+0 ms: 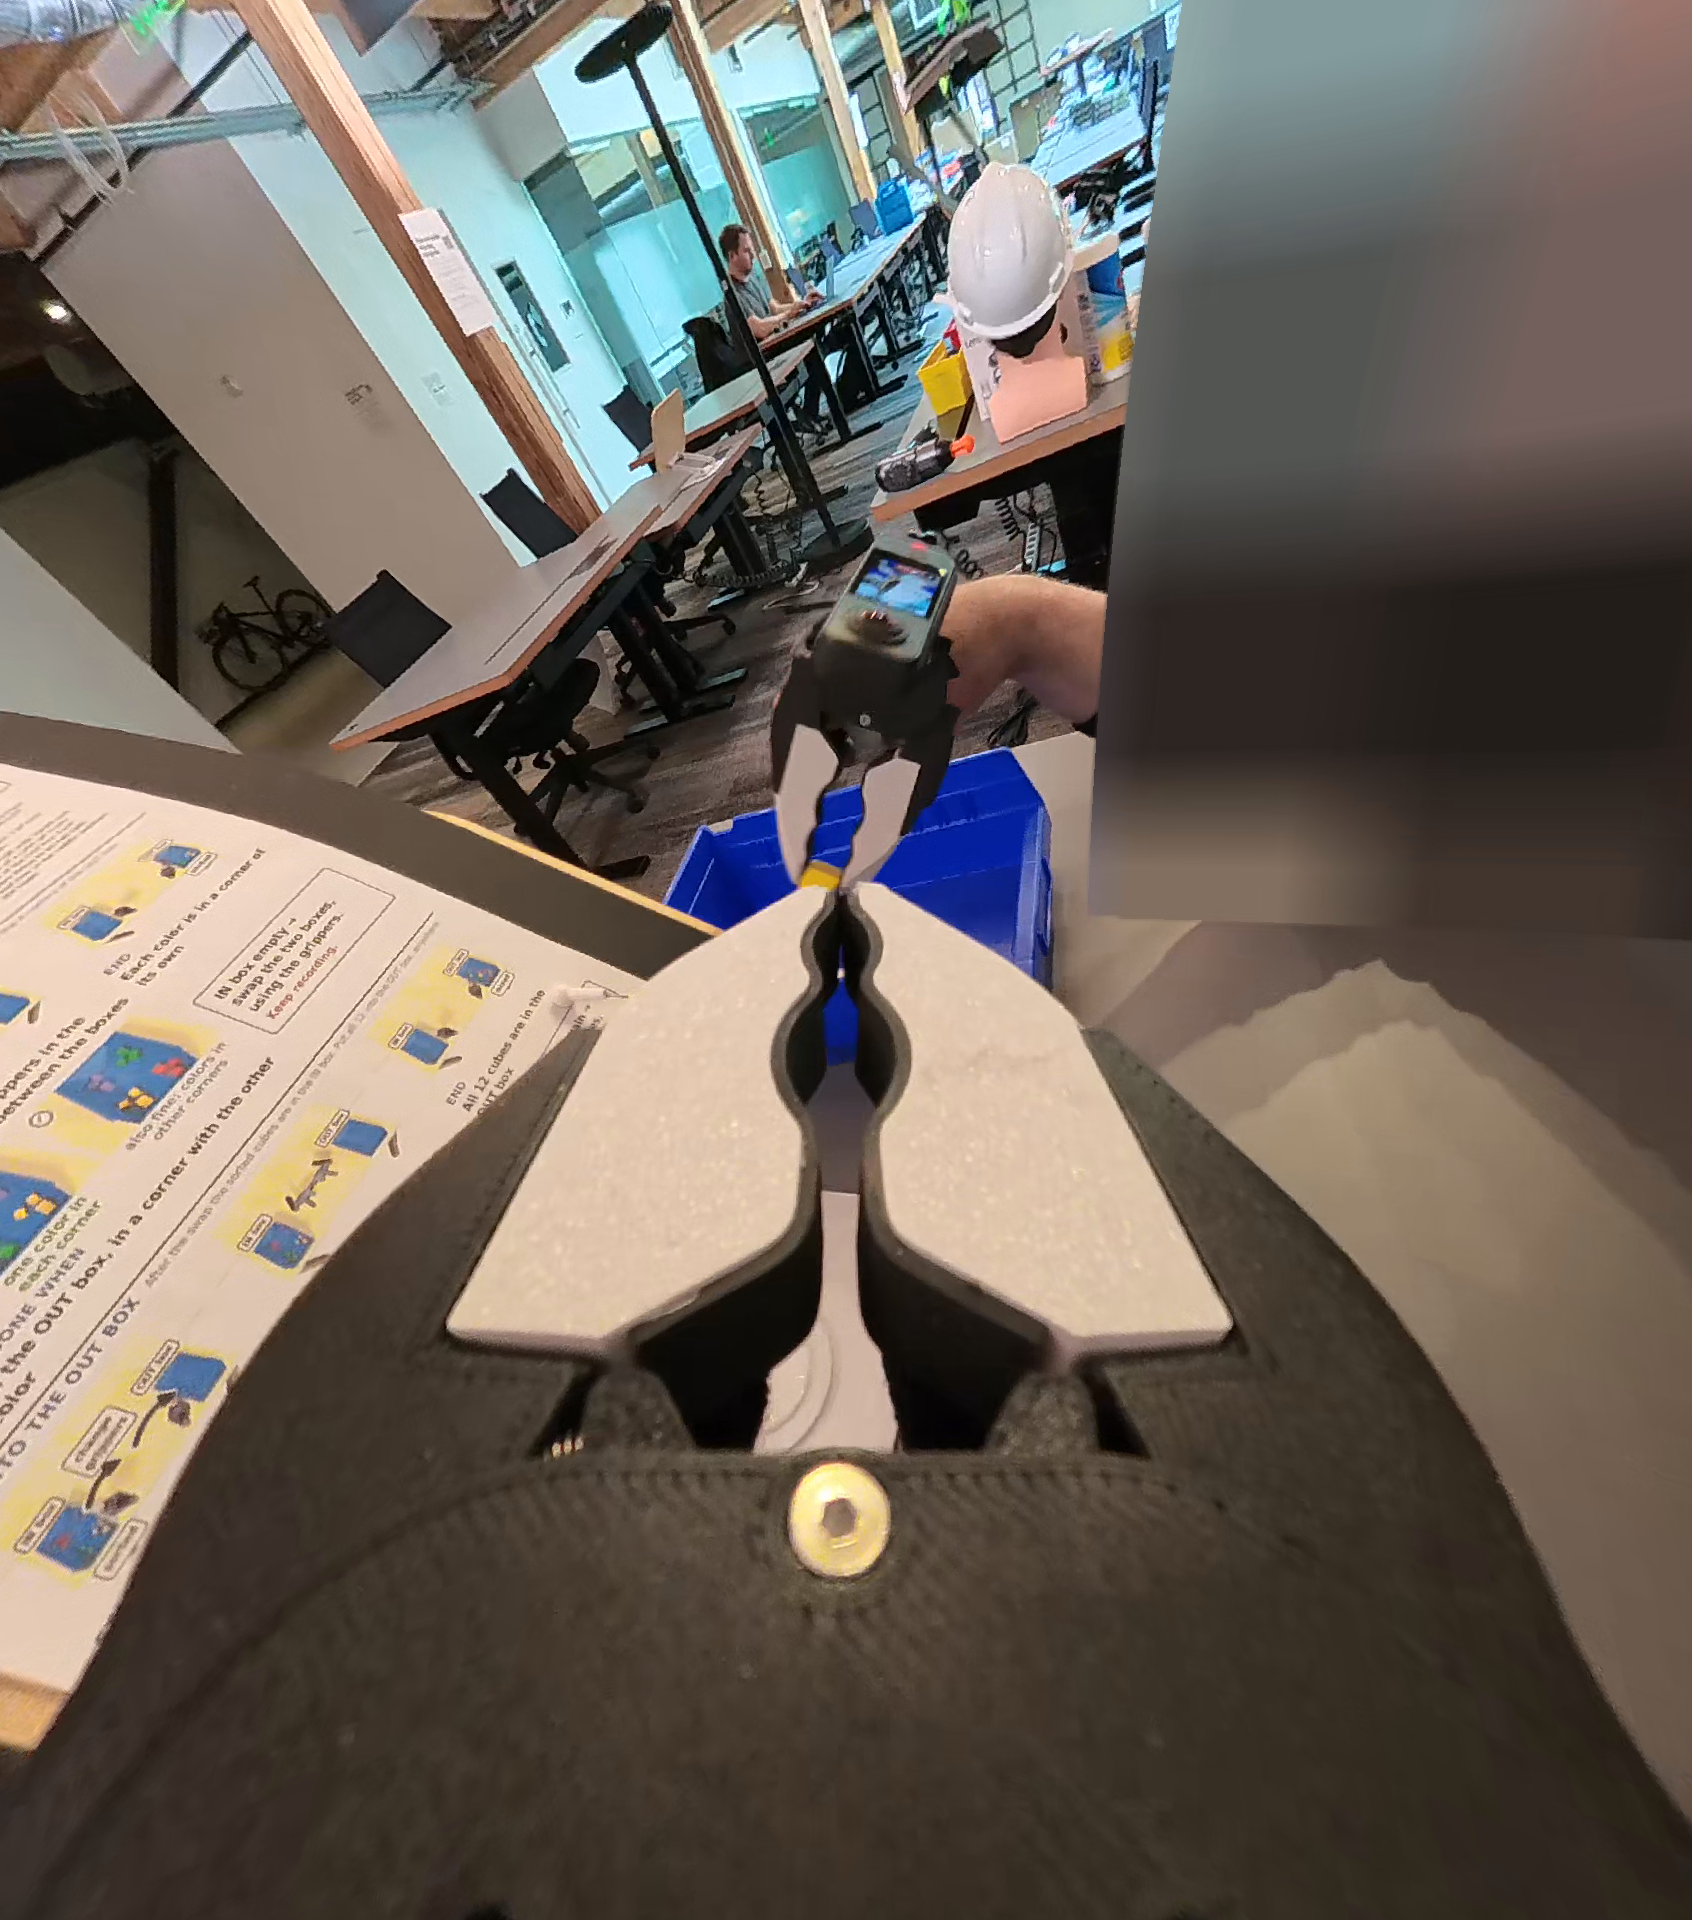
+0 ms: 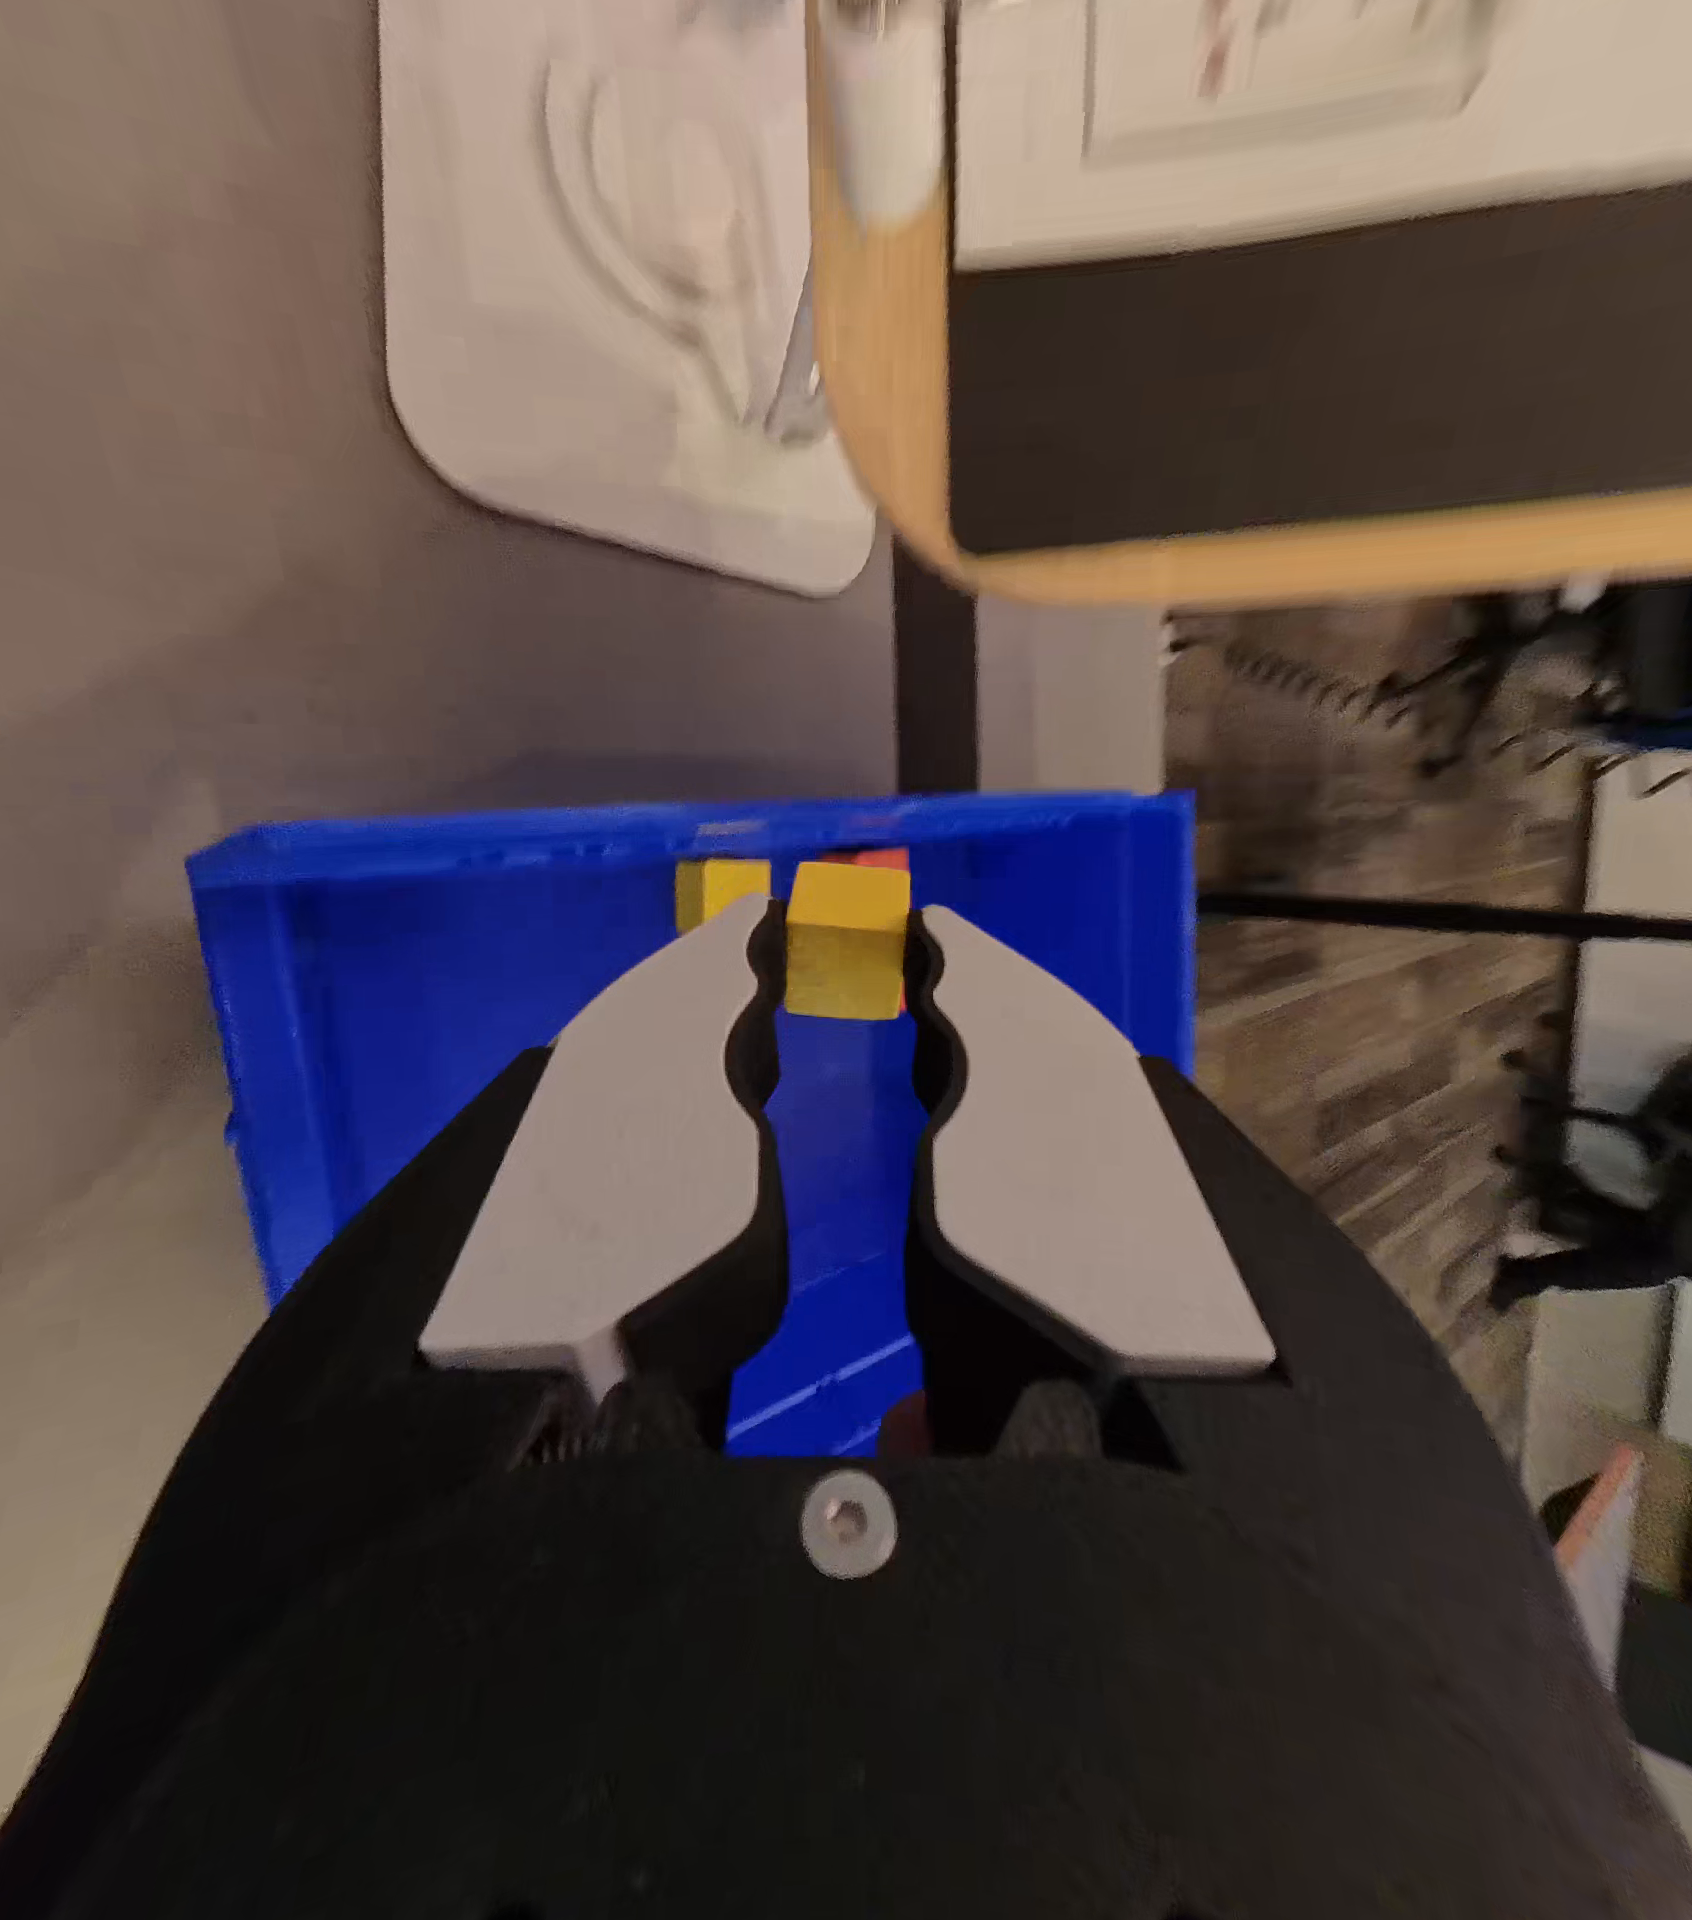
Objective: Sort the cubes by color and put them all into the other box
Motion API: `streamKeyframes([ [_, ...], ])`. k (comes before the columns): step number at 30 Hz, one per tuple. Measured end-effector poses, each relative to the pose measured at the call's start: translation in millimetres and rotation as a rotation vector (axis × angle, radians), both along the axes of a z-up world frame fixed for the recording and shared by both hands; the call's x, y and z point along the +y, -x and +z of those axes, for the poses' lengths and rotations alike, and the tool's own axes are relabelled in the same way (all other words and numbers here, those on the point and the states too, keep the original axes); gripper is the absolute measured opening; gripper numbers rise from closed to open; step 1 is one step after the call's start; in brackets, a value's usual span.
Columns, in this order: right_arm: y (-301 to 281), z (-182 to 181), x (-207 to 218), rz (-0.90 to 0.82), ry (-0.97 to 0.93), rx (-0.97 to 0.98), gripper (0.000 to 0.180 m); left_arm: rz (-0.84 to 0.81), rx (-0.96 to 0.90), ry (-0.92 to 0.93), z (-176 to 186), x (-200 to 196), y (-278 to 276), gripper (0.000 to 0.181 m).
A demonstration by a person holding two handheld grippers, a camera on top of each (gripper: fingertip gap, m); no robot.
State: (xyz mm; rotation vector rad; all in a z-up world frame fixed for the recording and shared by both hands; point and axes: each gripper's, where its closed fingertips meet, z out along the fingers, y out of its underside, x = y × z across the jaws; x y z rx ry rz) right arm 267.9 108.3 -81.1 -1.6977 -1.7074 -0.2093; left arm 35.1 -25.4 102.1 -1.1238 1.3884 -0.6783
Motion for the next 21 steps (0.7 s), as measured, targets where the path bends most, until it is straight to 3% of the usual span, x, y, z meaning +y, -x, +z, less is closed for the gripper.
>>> streamKeyframes([
  [1, -8, -8, 1, -0.025, 0.037, -0.022, 0.022, 0.004, 0.004, -0.004, -1, 1, -2, 0.000],
  [7, -28, -60, 7, -0.102, 0.241, -0.113, 0.022, 0.027, 0.046, -0.012, -9, 4, -9, 0.000],
  [21, -41, -119, 27, -0.158, 0.353, -0.202, 0.022, 0.063, 0.089, -0.033, -17, 12, -10, 0.000],
])
